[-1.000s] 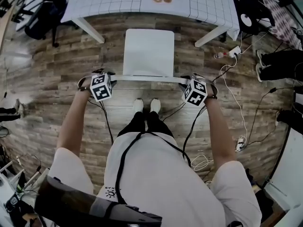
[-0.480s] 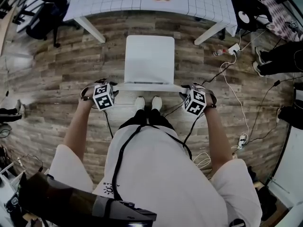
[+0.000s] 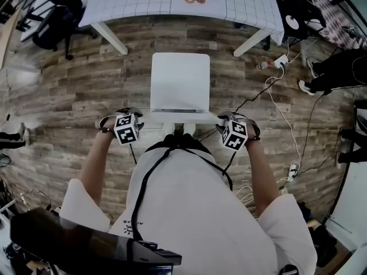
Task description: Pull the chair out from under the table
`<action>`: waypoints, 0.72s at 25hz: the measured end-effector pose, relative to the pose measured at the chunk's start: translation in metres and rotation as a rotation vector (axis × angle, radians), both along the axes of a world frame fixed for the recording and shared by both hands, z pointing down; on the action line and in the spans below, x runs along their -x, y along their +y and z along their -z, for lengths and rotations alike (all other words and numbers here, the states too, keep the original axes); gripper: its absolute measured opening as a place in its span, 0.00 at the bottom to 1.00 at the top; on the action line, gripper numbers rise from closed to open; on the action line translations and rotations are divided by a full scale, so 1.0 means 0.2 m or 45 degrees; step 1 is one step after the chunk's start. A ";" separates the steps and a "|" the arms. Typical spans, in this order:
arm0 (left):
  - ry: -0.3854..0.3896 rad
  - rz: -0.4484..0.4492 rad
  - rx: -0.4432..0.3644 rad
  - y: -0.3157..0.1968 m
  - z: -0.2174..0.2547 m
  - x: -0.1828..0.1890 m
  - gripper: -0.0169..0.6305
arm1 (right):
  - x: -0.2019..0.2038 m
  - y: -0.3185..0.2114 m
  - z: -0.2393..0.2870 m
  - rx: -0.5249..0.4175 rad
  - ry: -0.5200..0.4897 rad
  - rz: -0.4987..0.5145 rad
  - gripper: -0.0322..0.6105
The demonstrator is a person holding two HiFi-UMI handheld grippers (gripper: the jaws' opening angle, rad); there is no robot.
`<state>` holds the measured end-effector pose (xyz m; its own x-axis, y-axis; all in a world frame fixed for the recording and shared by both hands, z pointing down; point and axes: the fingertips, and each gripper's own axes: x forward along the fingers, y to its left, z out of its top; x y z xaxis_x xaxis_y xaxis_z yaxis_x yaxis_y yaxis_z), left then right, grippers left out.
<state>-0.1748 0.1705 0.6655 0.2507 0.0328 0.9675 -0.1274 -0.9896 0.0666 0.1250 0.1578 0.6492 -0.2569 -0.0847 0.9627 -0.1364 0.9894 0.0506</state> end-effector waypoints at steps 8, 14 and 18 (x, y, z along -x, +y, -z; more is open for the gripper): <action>0.087 0.120 0.055 0.04 0.02 0.00 0.39 | -0.02 0.08 -0.02 0.147 -0.029 -0.047 0.47; 0.214 0.252 0.085 0.05 0.15 -0.01 0.45 | -0.11 0.09 0.10 0.209 -0.069 -0.080 0.53; 0.426 0.442 0.048 -0.08 0.38 -0.08 0.45 | -0.09 0.05 0.29 0.299 -0.263 -0.201 0.48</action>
<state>-0.1595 0.1552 0.5887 0.5506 -0.0743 0.8314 -0.4152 -0.8884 0.1956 0.1422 0.1672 0.5912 -0.4496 0.0783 0.8898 -0.2725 0.9366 -0.2201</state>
